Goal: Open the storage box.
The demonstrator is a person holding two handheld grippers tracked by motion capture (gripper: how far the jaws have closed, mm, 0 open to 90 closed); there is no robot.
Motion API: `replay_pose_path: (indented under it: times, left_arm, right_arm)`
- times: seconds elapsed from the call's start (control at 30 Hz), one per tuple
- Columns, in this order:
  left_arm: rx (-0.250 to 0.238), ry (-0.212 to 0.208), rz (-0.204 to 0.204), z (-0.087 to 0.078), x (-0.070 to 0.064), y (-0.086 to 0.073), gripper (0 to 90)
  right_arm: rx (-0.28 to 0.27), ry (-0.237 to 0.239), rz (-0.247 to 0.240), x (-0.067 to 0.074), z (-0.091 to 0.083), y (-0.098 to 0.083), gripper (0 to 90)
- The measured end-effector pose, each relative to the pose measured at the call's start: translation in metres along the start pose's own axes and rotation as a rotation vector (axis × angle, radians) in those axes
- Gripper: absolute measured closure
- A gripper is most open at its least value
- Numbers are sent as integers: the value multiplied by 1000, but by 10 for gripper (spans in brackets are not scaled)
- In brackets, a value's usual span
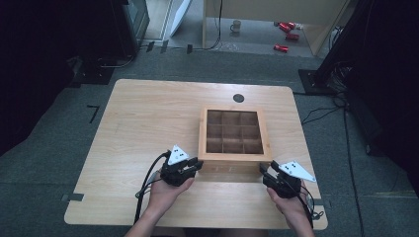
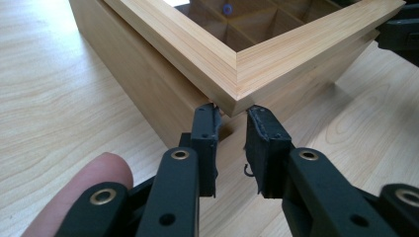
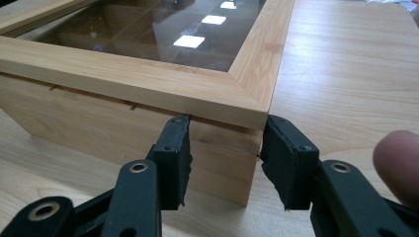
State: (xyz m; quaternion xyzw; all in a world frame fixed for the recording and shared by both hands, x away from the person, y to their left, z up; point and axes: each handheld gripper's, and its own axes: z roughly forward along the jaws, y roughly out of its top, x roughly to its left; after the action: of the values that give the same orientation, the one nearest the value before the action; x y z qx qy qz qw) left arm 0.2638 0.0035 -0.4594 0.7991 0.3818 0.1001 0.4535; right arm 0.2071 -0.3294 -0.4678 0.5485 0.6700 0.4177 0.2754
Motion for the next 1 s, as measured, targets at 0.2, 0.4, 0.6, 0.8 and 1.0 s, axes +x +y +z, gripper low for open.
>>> replay_pose_path:
  times: [0.2, 0.4, 0.6, 0.8, 1.0]
  left_arm:
    - [-14, 25, 7, -7, 5, -5, 596]
    - [21, 80, -1, -16, 24, -28, 521]
    - [44, 144, -28, -24, 37, -50, 468]
    - [67, 175, -38, -23, 41, -62, 428]
    - [88, 189, -36, -18, 42, -70, 415]
  right_arm:
    - [6, -4, -12, 1, -1, 5, 550]
    - [-22, -3, -2, 1, -5, 17, 550]
    - [-53, -17, -25, 1, -10, 37, 536]
    - [-89, -25, -38, 1, -14, 59, 535]
    - [-113, -37, -40, -2, -8, 80, 535]
